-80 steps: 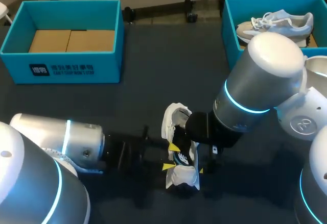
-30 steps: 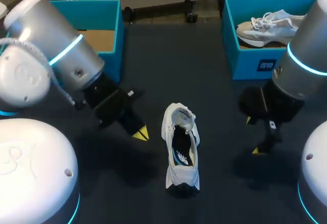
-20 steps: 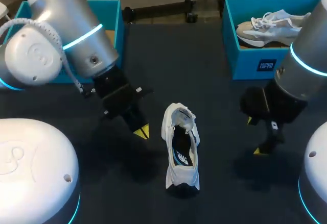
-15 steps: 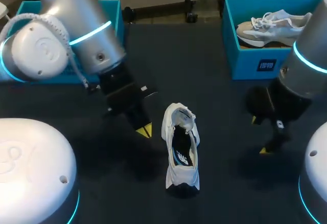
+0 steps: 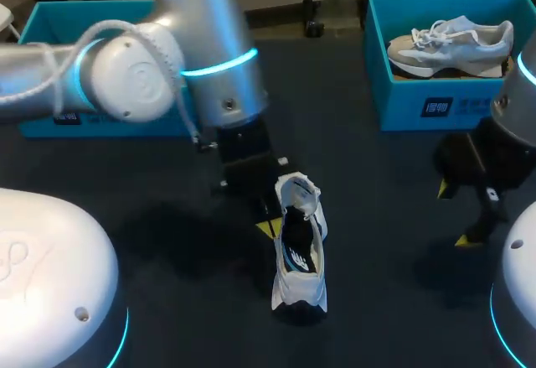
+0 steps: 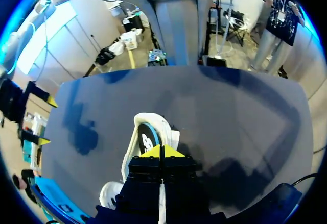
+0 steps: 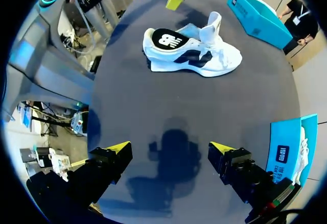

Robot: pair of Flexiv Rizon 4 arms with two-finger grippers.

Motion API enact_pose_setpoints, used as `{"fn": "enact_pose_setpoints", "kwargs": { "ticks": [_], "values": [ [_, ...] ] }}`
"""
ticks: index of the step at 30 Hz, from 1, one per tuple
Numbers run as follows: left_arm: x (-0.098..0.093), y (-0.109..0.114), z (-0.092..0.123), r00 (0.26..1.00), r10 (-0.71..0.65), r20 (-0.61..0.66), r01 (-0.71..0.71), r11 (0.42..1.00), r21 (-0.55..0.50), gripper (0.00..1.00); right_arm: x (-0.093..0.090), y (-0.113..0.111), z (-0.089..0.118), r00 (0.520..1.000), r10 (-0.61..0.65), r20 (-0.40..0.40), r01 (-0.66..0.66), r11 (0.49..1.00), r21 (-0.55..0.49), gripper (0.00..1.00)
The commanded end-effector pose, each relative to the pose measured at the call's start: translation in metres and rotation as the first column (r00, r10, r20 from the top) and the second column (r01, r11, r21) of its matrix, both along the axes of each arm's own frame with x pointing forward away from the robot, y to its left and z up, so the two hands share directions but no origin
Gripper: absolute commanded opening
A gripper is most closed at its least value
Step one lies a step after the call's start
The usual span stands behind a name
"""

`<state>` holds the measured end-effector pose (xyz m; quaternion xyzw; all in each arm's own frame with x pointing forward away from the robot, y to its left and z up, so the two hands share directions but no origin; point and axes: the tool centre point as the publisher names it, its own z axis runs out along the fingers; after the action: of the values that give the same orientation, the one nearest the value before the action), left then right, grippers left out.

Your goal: Take the shoe out of the shoebox, open the shoe tongue, remove and reinsert the insole, then place the shoe into the shoebox

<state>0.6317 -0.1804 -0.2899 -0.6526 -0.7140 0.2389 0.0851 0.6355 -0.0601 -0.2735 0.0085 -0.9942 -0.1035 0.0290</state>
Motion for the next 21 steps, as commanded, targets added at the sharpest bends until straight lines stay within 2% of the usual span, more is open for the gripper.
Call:
{"fn": "enact_pose_setpoints", "kwargs": {
  "ticks": [1,11,21],
  "values": [
    [0.005,-0.024,-0.017,0.987,-0.156,-0.029,0.158,0.953,0.260,0.00,-0.004,-0.002,0.000,1.000,0.000,0.007,0.000,1.000,0.002,1.00],
    [0.008,-0.027,-0.031,0.959,-0.282,-0.027,0.272,0.887,0.374,0.00,-0.004,-0.002,0.000,1.000,0.000,0.007,0.000,1.000,0.002,1.00],
    [0.001,-0.021,-0.047,0.924,-0.380,-0.030,0.356,0.830,0.430,0.00,-0.004,-0.002,0.000,1.000,0.000,0.007,0.000,1.000,0.002,1.00]
  ]
}}
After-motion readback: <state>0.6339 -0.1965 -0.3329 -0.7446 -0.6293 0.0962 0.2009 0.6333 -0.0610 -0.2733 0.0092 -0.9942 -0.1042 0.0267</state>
